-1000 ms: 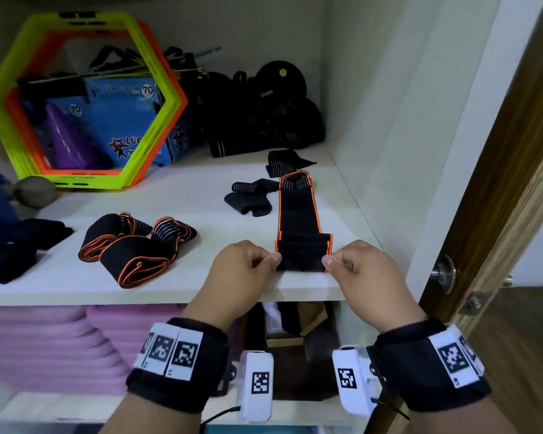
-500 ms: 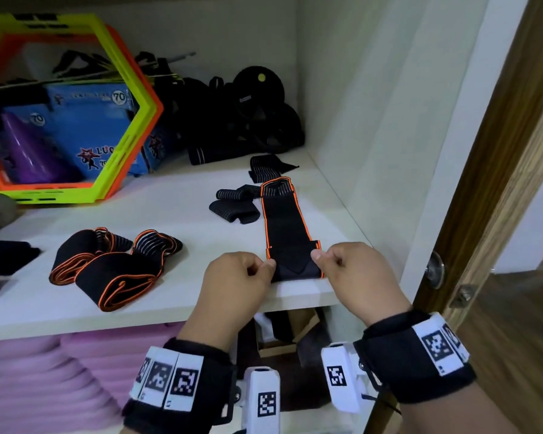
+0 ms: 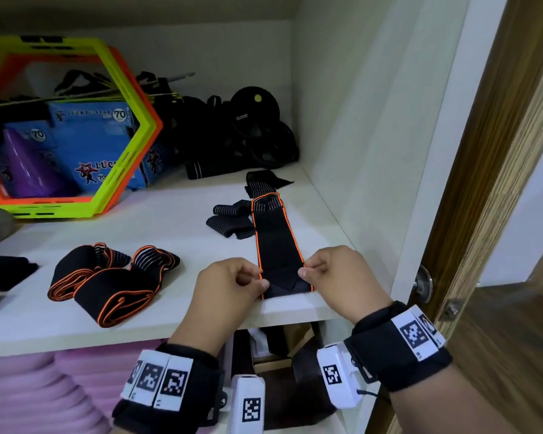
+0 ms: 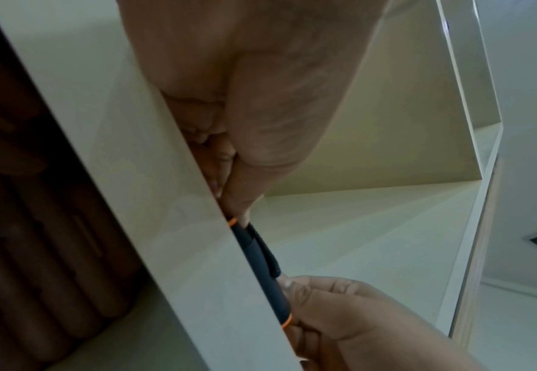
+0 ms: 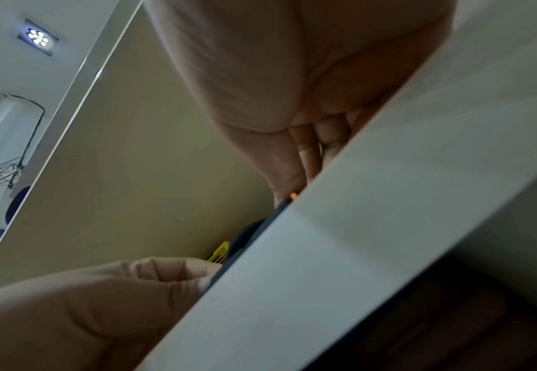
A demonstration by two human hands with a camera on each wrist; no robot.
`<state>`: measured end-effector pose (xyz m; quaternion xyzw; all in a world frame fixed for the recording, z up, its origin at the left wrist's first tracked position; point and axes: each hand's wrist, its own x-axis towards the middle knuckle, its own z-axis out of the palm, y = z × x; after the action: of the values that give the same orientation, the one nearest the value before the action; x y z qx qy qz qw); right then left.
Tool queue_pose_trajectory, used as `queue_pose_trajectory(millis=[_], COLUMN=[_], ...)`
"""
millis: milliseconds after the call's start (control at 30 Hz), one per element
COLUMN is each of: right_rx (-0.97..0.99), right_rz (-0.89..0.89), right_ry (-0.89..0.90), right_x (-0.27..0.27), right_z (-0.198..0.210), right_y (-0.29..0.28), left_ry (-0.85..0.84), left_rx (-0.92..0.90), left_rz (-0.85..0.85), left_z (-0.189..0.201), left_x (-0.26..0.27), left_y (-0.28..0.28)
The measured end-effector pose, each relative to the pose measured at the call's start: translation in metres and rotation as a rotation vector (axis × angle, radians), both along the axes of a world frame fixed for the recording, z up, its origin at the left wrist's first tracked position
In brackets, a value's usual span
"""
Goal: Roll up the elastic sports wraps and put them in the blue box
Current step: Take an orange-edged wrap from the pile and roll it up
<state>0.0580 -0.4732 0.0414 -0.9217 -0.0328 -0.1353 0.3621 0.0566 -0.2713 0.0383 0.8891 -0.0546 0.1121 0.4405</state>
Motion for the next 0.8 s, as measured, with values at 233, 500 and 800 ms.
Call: queue_pose_trajectory(millis=[233, 500, 800], right_rx=[-0.02, 0.124, -0.085], right_rz=[0.03, -0.026, 0.133], right_ry=[-0.03, -0.02, 0.036], right_x=[0.0, 0.001, -0.013], right_z=[-0.009, -0.017, -0.01], right_y=[-0.006, 0.001, -0.006], left_ry=[-0.116, -0.108, -0.02], left_rx=[0.135, -0.056, 0.19], left_rz=[-0.084, -0.02, -0.23], left_z=[-0.004, -0.009, -0.001], left_x=[0.003, 0.003, 0.002], left_y=[0.002, 0.003, 0.016])
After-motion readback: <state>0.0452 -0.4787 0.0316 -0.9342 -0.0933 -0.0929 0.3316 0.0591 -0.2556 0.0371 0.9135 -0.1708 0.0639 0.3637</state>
